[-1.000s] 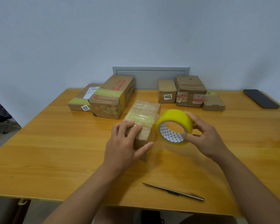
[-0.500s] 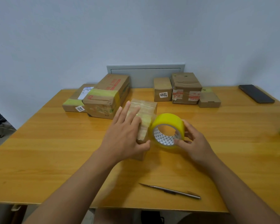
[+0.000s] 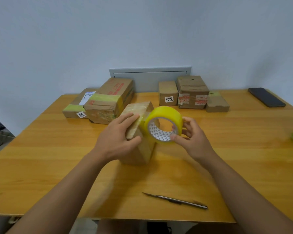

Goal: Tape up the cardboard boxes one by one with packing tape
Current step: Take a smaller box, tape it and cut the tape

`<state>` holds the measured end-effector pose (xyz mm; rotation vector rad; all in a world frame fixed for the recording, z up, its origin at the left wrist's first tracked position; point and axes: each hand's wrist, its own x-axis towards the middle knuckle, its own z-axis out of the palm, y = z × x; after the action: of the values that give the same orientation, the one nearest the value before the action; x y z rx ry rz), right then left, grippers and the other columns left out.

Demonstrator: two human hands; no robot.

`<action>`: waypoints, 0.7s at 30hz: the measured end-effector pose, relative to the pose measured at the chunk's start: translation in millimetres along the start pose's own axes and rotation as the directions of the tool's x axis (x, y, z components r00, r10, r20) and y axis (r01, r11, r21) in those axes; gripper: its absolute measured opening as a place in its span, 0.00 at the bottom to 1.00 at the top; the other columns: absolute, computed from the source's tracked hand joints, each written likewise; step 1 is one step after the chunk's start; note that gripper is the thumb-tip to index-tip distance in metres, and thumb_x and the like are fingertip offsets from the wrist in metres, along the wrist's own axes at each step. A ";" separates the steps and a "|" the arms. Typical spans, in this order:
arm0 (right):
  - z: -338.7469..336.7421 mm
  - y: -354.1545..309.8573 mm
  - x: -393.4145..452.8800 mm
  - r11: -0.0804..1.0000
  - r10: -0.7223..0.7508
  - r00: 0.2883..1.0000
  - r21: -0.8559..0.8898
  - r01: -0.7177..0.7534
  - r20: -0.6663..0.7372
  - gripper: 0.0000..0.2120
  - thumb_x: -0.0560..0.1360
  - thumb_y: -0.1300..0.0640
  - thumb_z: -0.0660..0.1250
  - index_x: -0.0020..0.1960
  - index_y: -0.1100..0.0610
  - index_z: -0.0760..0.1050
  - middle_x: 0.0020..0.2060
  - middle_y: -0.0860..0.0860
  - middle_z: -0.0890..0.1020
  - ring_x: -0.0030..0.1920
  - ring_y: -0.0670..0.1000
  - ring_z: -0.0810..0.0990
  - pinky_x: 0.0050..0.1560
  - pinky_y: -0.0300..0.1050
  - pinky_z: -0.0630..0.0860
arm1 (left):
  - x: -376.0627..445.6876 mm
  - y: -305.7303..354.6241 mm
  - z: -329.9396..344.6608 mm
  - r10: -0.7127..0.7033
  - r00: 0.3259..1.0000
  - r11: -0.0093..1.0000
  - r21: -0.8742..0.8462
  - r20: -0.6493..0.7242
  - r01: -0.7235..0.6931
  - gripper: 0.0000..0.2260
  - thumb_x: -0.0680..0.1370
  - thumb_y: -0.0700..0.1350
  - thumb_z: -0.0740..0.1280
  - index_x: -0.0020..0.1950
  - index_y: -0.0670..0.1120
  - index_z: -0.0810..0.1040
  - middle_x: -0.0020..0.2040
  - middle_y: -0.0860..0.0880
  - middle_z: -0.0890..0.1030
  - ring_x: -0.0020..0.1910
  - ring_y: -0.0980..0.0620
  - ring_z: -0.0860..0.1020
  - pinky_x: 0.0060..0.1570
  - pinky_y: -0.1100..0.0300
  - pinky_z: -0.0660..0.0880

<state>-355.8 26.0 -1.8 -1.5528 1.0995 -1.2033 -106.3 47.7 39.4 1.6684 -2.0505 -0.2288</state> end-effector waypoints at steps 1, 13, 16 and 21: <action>2.5 -6.4 4.3 1.000 -0.019 1.000 0.018 0.019 -0.007 0.23 0.73 0.62 0.74 0.58 0.43 0.69 0.55 0.44 0.80 0.52 0.40 0.80 0.46 0.33 0.76 | -0.5 -2.2 -1.1 -0.020 1.000 0.996 -0.089 -0.007 0.019 0.37 0.66 0.65 0.57 0.76 0.60 0.65 0.76 0.61 0.64 0.73 0.58 0.63 0.67 0.55 0.67; 56.5 -20.9 43.9 0.995 -0.098 0.994 0.013 0.098 0.038 0.28 0.71 0.57 0.76 0.65 0.48 0.66 0.58 0.45 0.79 0.57 0.46 0.80 0.55 0.46 0.80 | -3.8 -29.0 21.0 -0.221 0.975 0.660 -0.731 0.034 0.175 0.23 0.82 0.47 0.62 0.76 0.60 0.66 0.68 0.58 0.75 0.61 0.67 0.74 0.50 0.74 0.72; 71.5 -18.4 52.0 0.990 -0.122 0.991 -0.070 0.125 0.055 0.27 0.72 0.53 0.76 0.64 0.46 0.66 0.55 0.44 0.80 0.54 0.46 0.81 0.56 0.53 0.80 | -6.9 -37.7 25.8 -0.293 0.956 0.588 -0.781 0.035 0.209 0.20 0.83 0.47 0.60 0.75 0.61 0.67 0.65 0.57 0.77 0.57 0.65 0.77 0.49 0.69 0.73; 91.2 -19.9 62.9 0.963 -0.159 0.985 -0.210 0.170 0.069 0.29 0.72 0.47 0.75 0.68 0.46 0.65 0.55 0.48 0.80 0.55 0.48 0.80 0.54 0.54 0.79 | -19.1 -40.2 31.5 -0.408 0.887 0.762 -0.615 -0.217 0.200 0.17 0.81 0.49 0.65 0.71 0.55 0.73 0.62 0.57 0.77 0.58 0.60 0.76 0.50 0.69 0.73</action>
<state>-254.5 -19.8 16.4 -1.8623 1.1138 -1.1761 -83.2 50.9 -9.9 1.5037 -1.2561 -0.5728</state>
